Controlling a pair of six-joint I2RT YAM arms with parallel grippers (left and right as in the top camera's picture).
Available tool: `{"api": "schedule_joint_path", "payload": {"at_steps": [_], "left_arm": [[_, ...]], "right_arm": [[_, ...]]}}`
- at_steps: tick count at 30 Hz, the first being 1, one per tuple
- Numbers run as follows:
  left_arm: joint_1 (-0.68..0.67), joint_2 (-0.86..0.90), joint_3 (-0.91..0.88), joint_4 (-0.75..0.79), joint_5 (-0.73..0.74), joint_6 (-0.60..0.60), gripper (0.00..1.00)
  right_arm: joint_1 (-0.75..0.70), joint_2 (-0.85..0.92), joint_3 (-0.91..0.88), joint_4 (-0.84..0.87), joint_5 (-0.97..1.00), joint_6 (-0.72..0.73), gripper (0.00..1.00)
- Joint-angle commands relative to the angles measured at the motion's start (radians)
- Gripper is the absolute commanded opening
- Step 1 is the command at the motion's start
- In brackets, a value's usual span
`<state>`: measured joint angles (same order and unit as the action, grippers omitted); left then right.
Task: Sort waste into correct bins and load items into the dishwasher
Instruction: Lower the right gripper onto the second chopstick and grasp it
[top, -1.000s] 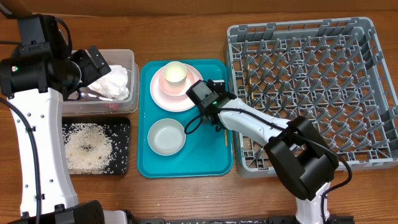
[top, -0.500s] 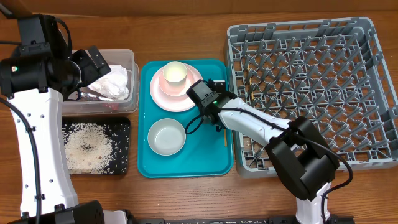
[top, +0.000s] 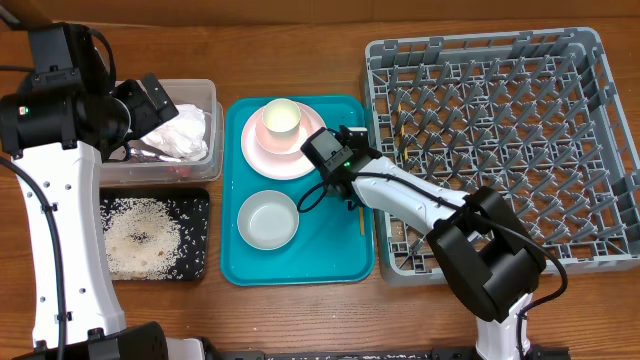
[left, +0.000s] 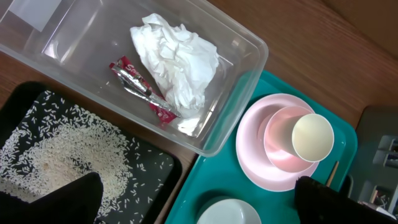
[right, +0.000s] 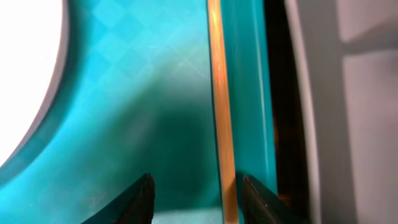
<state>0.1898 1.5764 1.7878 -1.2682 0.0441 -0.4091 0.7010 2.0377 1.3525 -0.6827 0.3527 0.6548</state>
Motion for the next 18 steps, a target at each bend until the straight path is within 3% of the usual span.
{"api": "schedule_joint_path", "payload": {"at_steps": [1,15,18], "left_arm": [[0.000,-0.006,0.016,0.000,-0.007,0.013,1.00],[0.000,-0.006,0.016,0.000,-0.007,0.013,1.00],[0.000,-0.006,0.016,0.000,-0.007,0.013,1.00]], "right_arm": [[-0.005,-0.027,-0.007,0.001,-0.026,0.039,0.47],[-0.005,-0.027,-0.007,0.000,-0.171,0.037,0.45],[-0.005,-0.027,-0.007,0.000,-0.170,0.037,0.37]]}}
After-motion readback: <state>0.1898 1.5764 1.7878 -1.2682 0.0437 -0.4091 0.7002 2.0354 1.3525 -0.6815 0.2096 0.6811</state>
